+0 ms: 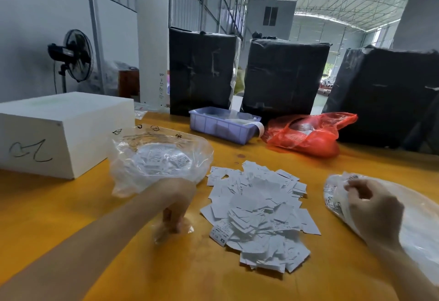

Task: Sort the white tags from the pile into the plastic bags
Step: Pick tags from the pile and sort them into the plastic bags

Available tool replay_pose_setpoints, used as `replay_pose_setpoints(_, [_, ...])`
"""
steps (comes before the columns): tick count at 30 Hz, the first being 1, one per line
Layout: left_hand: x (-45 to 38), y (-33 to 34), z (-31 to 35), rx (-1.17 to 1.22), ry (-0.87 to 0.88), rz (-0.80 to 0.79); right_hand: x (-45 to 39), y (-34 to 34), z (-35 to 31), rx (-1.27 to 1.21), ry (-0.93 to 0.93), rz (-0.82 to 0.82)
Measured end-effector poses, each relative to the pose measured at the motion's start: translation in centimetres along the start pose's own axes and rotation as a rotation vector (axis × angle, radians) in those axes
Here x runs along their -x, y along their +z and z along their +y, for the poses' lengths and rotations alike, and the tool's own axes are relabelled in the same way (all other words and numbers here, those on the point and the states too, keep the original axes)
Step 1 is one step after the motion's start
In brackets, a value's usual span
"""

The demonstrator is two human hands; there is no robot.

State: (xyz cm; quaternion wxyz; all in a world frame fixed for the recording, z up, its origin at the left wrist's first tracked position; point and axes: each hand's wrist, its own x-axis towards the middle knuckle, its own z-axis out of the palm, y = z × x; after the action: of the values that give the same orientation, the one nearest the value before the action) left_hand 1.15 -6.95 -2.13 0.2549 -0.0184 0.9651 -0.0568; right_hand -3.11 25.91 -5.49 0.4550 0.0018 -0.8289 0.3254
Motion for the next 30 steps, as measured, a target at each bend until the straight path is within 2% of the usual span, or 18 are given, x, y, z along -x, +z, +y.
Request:
replay_pose_setpoints(3, [-1.0,0.1,-1.1,0.292,0.156,0.005,1.3,1.0,-2.2,-0.072,-0.121,-0.094])
replay_pose_setpoints(6, [-1.0,-0.9,-0.1,0.815,0.367,0.093,2.7,1.9,-4.3,-0.218,-0.177,-0.197])
replay_pose_setpoints(8, [-0.9,-1.8,1.7,1.143,0.505,0.037,3.7,2.5,-5.5,-0.288,-0.216,-0.285])
replay_pose_setpoints(10, [-1.2,-2.5,4.0,1.362,0.579,-0.042,4.4,2.8,-6.2,-0.308,-0.318,-0.384])
replay_pose_setpoints(13, [-1.5,-3.2,6.9,1.489,0.591,-0.097,4.6,2.9,-5.8,-0.268,-0.529,-0.432])
replay_pose_setpoints(19, [-2.6,-3.1,10.0,1.556,0.574,-0.1,3.8,2.5,-5.8,-0.299,-0.532,-0.192])
replay_pose_setpoints(21, [-3.1,-2.6,10.3,1.619,0.533,-0.117,3.6,2.3,-5.8,-0.364,-0.441,-0.185])
replay_pose_setpoints(24, [-3.3,-1.9,10.6,1.727,0.436,-0.128,3.4,2.1,-6.5,-0.669,0.024,-0.348])
replay_pose_setpoints(26, [-3.5,-1.7,10.4,1.678,0.361,-0.014,3.2,1.8,-6.4,-0.827,0.283,-0.424])
replay_pose_setpoints(28, [-3.5,-1.8,9.9,1.558,0.438,0.039,3.1,1.6,-6.2,-0.869,0.414,-0.448])
replay_pose_setpoints(30, [-3.0,-1.9,9.8,1.455,0.607,-0.01,3.1,1.5,-6.1,-0.881,0.461,-0.457])
